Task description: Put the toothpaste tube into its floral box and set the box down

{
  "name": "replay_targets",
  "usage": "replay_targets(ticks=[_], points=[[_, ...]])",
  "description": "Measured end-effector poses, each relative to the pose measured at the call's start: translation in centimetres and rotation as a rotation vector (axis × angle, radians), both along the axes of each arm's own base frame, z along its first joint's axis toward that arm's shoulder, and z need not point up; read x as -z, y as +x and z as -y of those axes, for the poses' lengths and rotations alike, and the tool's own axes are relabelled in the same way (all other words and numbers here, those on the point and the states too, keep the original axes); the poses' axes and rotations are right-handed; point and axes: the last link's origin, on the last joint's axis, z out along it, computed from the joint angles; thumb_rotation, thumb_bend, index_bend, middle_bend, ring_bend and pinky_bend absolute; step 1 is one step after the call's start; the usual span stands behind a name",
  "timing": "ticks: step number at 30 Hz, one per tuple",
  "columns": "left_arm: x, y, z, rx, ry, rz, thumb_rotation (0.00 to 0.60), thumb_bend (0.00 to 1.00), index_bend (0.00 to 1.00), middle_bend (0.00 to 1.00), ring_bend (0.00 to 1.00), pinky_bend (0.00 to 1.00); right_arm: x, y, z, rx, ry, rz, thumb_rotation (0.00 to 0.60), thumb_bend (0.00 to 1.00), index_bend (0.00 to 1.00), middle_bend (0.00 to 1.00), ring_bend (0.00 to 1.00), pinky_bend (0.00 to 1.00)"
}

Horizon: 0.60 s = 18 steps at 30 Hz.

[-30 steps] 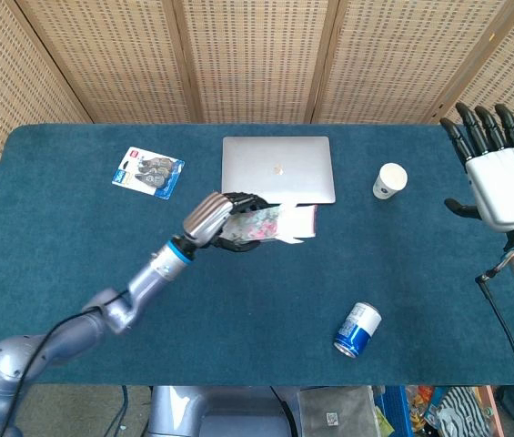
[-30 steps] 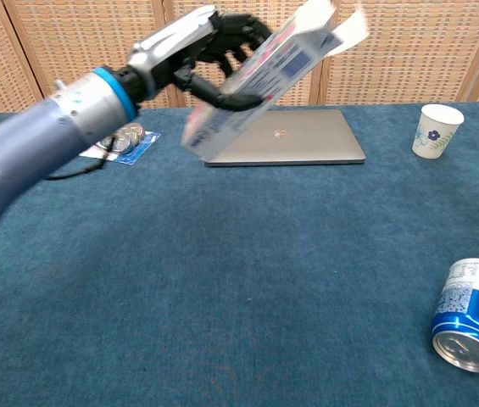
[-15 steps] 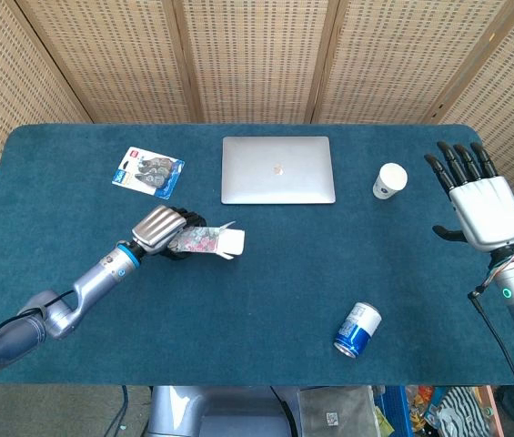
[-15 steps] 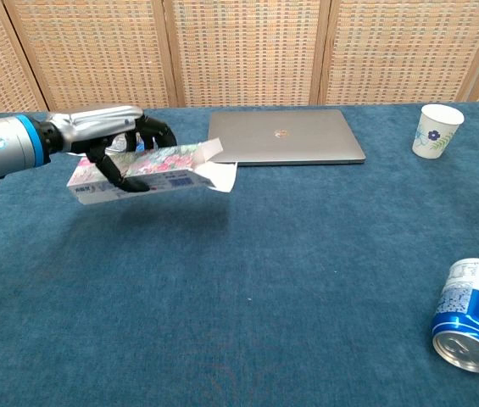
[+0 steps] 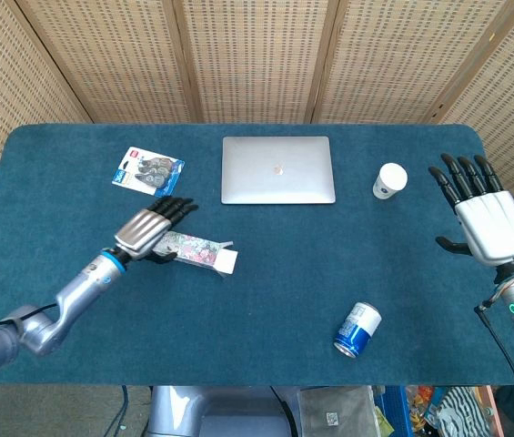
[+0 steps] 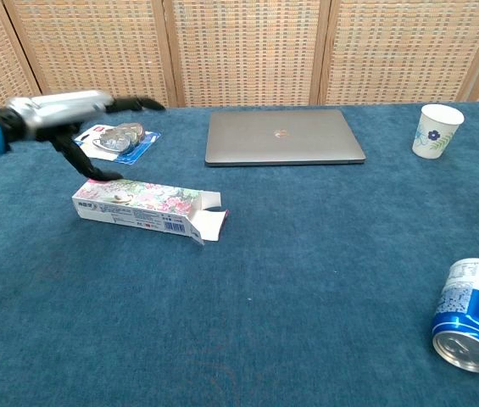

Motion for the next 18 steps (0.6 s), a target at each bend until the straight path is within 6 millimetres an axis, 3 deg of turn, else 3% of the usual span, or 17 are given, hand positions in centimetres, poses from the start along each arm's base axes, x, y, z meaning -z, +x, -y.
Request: replay_targets(ticks=[6, 9, 13, 18], points=[[-6.2, -2.5, 3.4, -0.036, 0.193, 0.08, 0.6, 0.26, 0.0, 0.0, 0.0, 0.0, 0.8, -2.1, -1.7, -0.047, -0.009, 0.0, 0.6, 0.0, 0.0, 0.0, 0.0, 0.0], [-8.7, -5.0, 6.0, -0.103, 0.302, 0.068, 0.6, 0.21, 0.0, 0.0, 0.0, 0.0, 1.4, -3.4, -3.4, -0.047, -0.007, 0.026, 0.6, 0.0, 0.0, 0.0, 0.0, 0.0], [-11.4, -8.4, 11.5, -0.233, 0.426, 0.053, 0.6, 0.2, 0.0, 0.0, 0.0, 0.0, 2.3, -5.2, -6.3, -0.029, -0.023, 0.082, 0.6, 0.0, 0.0, 0.0, 0.0, 0.0], [-13.5, -10.7, 17.7, -0.381, 0.48, 0.051, 0.6, 0.2, 0.0, 0.0, 0.0, 0.0, 3.3, -6.6, -9.9, 0.011, -0.039, 0.156, 0.6, 0.0, 0.0, 0.0, 0.0, 0.0]])
